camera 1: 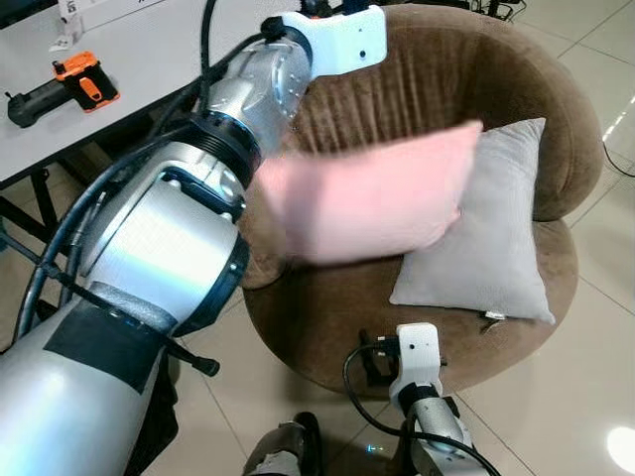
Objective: Move the pillow to the sofa from floor
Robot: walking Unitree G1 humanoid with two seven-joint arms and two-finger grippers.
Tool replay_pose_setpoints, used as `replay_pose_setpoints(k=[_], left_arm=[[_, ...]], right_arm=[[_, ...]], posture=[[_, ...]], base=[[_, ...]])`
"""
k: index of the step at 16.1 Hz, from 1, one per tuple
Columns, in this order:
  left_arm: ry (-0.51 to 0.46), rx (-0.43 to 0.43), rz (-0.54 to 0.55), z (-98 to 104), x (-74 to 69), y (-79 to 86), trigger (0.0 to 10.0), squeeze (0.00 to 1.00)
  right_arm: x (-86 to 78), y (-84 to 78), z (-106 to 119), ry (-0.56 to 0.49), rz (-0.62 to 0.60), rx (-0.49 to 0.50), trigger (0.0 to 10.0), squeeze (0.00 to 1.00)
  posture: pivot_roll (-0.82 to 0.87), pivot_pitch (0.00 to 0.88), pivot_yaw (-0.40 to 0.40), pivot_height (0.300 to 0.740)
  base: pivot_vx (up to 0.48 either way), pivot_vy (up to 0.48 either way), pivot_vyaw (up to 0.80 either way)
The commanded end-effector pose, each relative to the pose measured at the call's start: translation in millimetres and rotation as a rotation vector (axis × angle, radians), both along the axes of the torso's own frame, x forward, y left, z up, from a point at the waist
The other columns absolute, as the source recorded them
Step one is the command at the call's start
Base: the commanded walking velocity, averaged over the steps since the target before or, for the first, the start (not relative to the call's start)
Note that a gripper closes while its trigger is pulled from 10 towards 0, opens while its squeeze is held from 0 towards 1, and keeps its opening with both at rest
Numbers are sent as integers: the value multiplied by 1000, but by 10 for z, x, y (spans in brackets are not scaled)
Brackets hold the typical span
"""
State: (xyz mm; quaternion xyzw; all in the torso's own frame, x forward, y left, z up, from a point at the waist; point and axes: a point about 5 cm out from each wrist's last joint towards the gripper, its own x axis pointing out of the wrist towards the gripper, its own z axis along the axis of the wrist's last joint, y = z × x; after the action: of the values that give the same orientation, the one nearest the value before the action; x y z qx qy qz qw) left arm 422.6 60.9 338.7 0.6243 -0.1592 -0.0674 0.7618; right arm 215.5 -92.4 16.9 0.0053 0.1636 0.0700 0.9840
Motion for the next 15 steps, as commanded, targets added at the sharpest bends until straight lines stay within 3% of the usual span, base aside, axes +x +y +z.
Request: replay_pose_setpoints(k=[1, 5, 6, 7, 8, 9, 10, 11, 13, 15], left_arm=[[0, -37, 22, 54, 7, 53, 10000, 0], [50, -171, 61, 27, 37, 206, 10000, 0], [130, -265, 67, -130, 59, 283, 10000, 0], [189, -299, 69, -297, 70, 350, 10000, 0], [263, -411, 70, -428, 78, 449, 10000, 0], [333, -626, 67, -470, 85, 584, 10000, 0], [340, -766, 72, -434, 89, 703, 10000, 0], [336, -836, 62, -394, 89, 764, 10000, 0], [318, -1005, 23, -315, 70, 1038, 10000, 0], [331, -1024, 21, -450, 30, 1283, 10000, 0]], right_arm=[[7, 201, 21, 7, 14, 62, 10000, 0], [25, 190, 17, 7, 20, 59, 10000, 0], [31, 203, 21, 5, 23, 59, 10000, 0], [38, 215, 30, 1, 26, 60, 10000, 0], [58, 211, 51, -10, 25, 57, 10000, 0], [112, 175, 98, -31, 14, 56, 10000, 0], [172, 138, 143, -54, 9, 50, 10000, 0], [214, 117, 175, -70, 7, 47, 10000, 0], [435, 19, 325, -149, 15, 16, 10000, 0], [573, -27, 354, -157, 47, -7, 10000, 0]], posture=[[-25, 206, 183, 740], [-11, 210, 174, 740], [-1, 209, 172, 740], [1, 207, 170, 740], [3, 207, 164, 740], [15, 203, 155, 740], [26, 200, 145, 740], [36, 195, 136, 740], [80, 180, 91, 740], [138, 159, 50, 740]], base=[[0, 0, 0], [0, 0, 0], [0, 0, 0], [0, 0, 0], [0, 0, 0], [0, 0, 0], [0, 0, 0], [0, 0, 0], [0, 0, 0], [0, 0, 0]])
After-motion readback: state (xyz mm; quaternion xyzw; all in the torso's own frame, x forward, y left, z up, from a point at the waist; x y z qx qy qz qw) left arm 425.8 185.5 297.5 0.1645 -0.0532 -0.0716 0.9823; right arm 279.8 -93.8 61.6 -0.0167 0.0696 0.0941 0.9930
